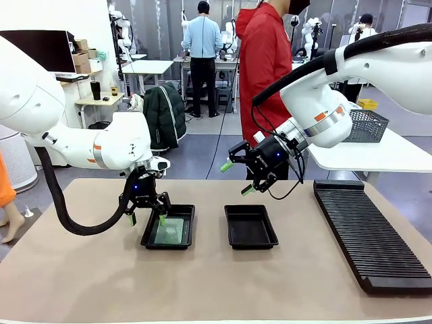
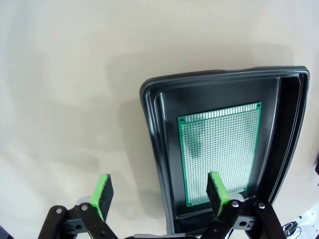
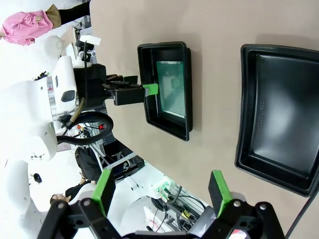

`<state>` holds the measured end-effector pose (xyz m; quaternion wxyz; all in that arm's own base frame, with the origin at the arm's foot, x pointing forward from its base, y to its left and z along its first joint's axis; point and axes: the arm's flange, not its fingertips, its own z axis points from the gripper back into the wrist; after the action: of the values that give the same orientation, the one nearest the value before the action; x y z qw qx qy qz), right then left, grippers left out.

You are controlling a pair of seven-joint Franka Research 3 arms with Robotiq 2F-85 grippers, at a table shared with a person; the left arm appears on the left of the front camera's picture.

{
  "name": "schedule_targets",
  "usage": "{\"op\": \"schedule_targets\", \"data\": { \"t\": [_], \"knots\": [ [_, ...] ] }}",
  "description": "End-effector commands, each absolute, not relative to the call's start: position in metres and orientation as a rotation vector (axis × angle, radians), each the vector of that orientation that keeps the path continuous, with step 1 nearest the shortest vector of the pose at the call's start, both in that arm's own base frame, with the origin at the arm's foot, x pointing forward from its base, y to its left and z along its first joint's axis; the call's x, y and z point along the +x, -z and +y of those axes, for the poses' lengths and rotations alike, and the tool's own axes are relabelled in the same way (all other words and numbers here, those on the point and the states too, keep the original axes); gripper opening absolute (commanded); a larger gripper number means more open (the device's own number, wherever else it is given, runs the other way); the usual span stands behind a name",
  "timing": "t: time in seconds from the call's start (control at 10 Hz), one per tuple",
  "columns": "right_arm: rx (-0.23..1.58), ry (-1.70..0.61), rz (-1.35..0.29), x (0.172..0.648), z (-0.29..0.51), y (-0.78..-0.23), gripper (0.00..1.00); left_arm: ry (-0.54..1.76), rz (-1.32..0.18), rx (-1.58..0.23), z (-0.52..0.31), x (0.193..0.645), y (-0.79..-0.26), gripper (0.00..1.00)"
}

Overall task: Inspect and transfer BCBs to ESD trays.
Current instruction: Pick up the ESD tray and place it on the left side of the table.

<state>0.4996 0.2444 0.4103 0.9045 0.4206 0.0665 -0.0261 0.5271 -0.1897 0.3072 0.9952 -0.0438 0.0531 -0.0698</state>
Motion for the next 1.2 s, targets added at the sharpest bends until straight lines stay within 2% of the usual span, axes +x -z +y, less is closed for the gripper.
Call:
{"op": "schedule_targets", "data": {
  "t": [0.0, 0.1, 0.3, 1.0, 1.1],
  "knots": [
    [0.859, 0.060, 0.142, 0.5008, 0.2475, -0.4115, 1.00, 0.139, 0.106, -0.087, -0.1890, 0.5267, -0.3087, 1.00],
    [0.859, 0.060, 0.142, 0.5008, 0.2475, -0.4115, 1.00, 0.139, 0.106, -0.087, -0.1890, 0.5267, -0.3087, 1.00],
    [0.859, 0.060, 0.142, 0.5008, 0.2475, -0.4115, 1.00, 0.139, 0.104, -0.073, -0.1885, 0.5251, -0.3049, 0.92],
    [0.859, 0.060, 0.142, 0.5008, 0.2475, -0.4115, 1.00, 0.114, 0.071, -0.011, -0.1843, 0.5232, -0.3055, 0.44],
    [0.859, 0.060, 0.142, 0.5008, 0.2475, -0.4115, 1.00, 0.114, 0.056, -0.018, -0.1849, 0.5228, -0.3039, 0.40]
  ]
}}
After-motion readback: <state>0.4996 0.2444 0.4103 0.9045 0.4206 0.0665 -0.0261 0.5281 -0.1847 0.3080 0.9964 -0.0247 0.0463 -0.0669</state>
